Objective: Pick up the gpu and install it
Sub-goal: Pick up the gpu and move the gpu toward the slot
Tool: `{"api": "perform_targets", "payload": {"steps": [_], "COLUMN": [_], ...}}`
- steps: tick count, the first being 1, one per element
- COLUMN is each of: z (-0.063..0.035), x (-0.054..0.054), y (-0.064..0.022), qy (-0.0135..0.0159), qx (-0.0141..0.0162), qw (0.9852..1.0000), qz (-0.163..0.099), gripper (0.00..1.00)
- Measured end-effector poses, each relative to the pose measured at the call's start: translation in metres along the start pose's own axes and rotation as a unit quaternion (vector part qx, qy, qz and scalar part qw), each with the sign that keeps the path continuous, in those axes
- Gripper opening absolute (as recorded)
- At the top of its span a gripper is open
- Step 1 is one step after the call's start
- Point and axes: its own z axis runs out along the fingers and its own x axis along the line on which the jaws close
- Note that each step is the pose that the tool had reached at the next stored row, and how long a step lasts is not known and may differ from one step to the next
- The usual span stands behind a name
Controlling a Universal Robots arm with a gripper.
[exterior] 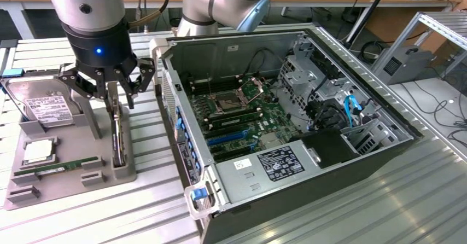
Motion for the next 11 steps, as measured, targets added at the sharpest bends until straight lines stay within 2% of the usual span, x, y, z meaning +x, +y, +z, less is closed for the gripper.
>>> {"api": "perform_targets", "payload": {"steps": [11], "z": [0.0061], "x": [0.0004], "y": [-0.0011], "qy": [0.0000], "qx": [0.0000], "qw": [1.0000], "qz": [0.000], "gripper": [0.42]}}
